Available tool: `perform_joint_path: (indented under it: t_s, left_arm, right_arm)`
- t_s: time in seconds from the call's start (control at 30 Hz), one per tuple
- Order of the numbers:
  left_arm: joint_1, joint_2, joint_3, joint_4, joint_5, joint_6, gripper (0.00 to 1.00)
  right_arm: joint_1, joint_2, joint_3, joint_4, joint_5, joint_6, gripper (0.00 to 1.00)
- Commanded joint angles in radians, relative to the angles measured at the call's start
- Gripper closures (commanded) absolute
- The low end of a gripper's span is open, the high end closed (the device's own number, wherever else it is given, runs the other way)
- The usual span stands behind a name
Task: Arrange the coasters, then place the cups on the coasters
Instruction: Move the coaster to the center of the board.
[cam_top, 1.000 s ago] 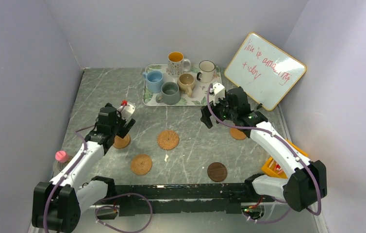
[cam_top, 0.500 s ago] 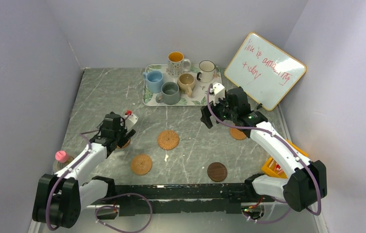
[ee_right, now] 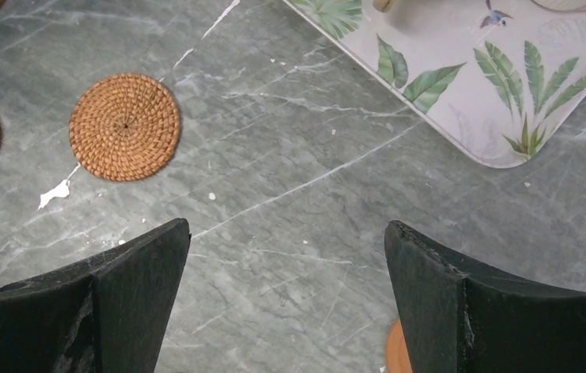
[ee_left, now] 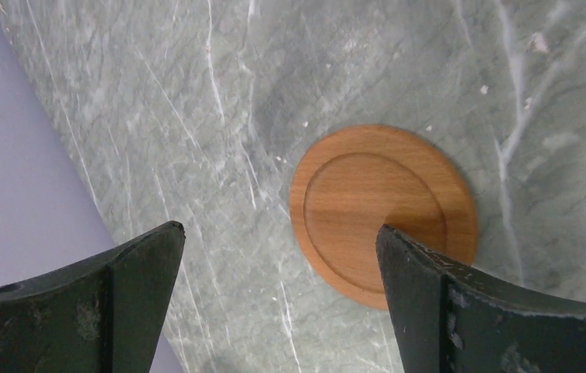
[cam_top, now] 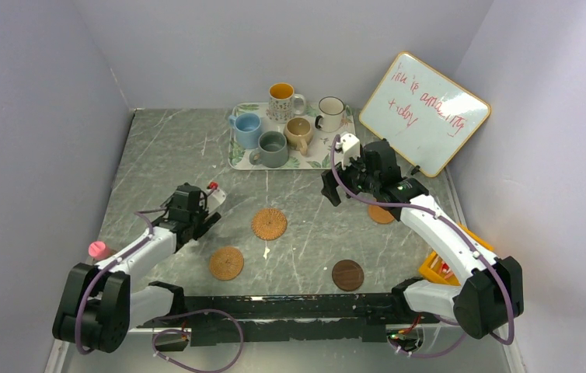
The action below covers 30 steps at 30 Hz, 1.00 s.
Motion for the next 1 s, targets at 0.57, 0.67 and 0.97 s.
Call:
perform_joint_path:
  t_s: [0.57,0.67,0.97]
  left_arm:
    - [-0.148,0.19,0.199,0.044,0.091,-0.011,0.0]
    - [-0.149,0.168,0.235,0.014,0.154,-0.018,0.0]
    - [-0.149,-0.012,0.233,-0.061,0.175,-0.019,0.0]
  right_arm:
    - [0.064,-0.105,-0.206,-0.269,0.084,-0.539,0.0]
    - [0.139,-0.114,-0.25,-0.261,0.122,-0.572,0.0]
    - [0.313,-0.097,-0.335,-0.259,0.189,-0.601,0.0]
